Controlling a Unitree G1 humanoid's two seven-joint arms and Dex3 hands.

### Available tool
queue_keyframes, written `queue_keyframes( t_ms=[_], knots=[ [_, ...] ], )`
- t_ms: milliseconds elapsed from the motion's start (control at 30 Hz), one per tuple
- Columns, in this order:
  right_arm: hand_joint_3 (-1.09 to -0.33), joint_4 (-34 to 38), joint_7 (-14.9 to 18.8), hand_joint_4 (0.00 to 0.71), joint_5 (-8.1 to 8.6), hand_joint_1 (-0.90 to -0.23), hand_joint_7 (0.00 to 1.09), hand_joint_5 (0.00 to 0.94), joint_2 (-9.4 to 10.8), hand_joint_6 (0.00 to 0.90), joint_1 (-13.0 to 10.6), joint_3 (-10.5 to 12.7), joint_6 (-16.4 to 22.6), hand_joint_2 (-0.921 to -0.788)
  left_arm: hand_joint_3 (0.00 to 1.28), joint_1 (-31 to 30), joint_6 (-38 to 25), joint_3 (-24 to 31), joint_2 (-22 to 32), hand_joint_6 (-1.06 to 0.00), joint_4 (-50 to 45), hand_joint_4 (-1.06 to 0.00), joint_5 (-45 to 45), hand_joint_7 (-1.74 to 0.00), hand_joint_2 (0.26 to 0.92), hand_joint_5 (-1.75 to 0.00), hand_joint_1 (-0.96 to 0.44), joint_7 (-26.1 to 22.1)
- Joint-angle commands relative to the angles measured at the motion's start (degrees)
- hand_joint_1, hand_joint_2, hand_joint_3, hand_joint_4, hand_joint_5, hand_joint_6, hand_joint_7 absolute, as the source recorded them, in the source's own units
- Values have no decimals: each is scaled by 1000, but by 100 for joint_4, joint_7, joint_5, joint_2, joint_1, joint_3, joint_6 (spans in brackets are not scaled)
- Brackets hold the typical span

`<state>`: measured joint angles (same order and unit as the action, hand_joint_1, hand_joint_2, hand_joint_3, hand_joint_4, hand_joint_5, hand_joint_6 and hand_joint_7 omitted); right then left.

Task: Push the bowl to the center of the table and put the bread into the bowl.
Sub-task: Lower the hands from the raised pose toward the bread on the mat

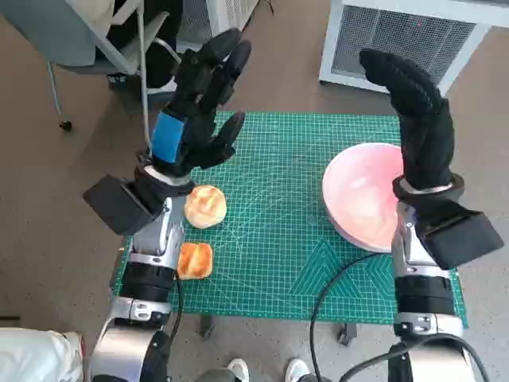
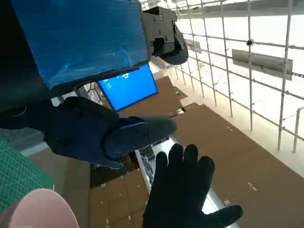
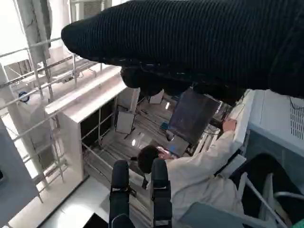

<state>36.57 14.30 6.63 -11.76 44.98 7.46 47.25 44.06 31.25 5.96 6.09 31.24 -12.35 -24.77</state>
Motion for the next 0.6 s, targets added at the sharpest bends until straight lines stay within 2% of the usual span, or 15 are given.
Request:
queue_keyframes(
  t_ms=[33, 600],
  knots=[
    [-755, 57, 16, 287, 32, -638, 620, 0, -6, 46, -106, 13, -85, -921, 562, 26, -32, 21, -3, 1, -65, -183, -87, -642, 921, 0, -499, -23],
    [-756, -49, -14, 289, -8, -640, 626, 1, -36, 47, -177, 24, -138, -921, 560, 5, -2, 3, -36, 1, -59, -184, -42, -648, 921, -1, -495, 19]
  ],
)
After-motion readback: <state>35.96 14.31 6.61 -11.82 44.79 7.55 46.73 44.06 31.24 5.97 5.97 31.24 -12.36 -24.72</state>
